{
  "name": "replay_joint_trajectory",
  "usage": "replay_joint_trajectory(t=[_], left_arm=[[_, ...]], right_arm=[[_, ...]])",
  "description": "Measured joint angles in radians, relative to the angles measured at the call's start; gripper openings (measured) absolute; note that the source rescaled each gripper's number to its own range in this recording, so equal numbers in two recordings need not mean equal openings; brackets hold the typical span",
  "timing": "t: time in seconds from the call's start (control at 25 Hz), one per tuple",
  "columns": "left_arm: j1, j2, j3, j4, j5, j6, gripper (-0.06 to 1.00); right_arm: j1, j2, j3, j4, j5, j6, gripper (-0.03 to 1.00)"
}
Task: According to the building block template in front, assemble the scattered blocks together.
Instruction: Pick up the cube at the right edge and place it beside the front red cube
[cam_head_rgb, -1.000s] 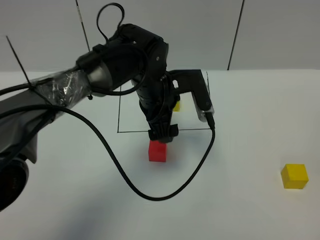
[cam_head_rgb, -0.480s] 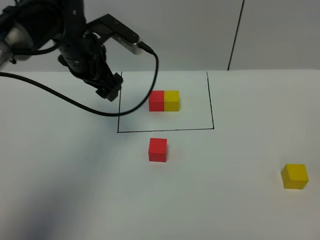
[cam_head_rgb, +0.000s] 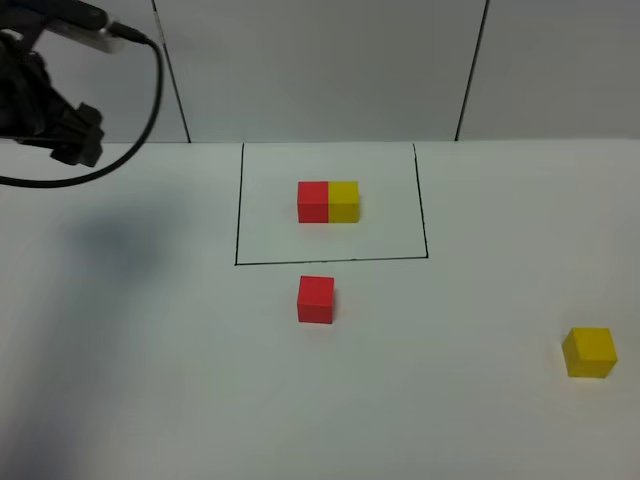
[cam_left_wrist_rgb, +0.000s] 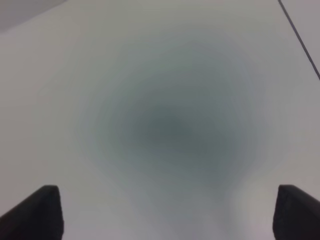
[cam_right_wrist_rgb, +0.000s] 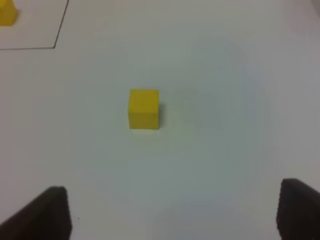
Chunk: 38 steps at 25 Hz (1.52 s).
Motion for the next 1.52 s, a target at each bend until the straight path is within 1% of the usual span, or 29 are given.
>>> replay_joint_trajectory(t=[0.08, 0.16, 0.32, 0.56, 0.72, 0.88, 1.08, 1.28, 1.52], left_arm=[[0.027, -0.077, 0.057, 0.000, -0.026, -0.021, 0.90], [0.043, -0.147, 0.116, 0.001, -0.030, -0.043, 0.90], [0.044, -0.295, 0.234, 0.003, -0.032, -0.077, 0.89], [0.044, -0.540, 0.463, 0.000, -0.038, -0.143, 0.89], [0.044, -0.726, 0.628, -0.001, -0.070, -0.154, 0.89], [0.044, -0.933, 0.765, -0.035, -0.096, -0.157, 0.89], [0.044, -1.186, 0.911, -0.073, -0.092, -0.158, 0.89], [0.044, -1.410, 1.002, -0.115, -0.029, -0.158, 0.87], [0.044, -1.621, 1.050, -0.125, 0.107, -0.158, 0.85]], right_arm=[[0.000, 0.000, 0.000, 0.000, 0.000, 0.000, 0.79], [0.000, 0.000, 0.000, 0.000, 0.000, 0.000, 0.79], [0.000, 0.000, 0.000, 0.000, 0.000, 0.000, 0.79], [0.000, 0.000, 0.000, 0.000, 0.000, 0.000, 0.79], [0.000, 0.000, 0.000, 0.000, 0.000, 0.000, 0.79], [0.000, 0.000, 0.000, 0.000, 0.000, 0.000, 0.79], [0.000, 0.000, 0.000, 0.000, 0.000, 0.000, 0.79], [0.000, 0.000, 0.000, 0.000, 0.000, 0.000, 0.79], [0.000, 0.000, 0.000, 0.000, 0.000, 0.000, 0.79]])
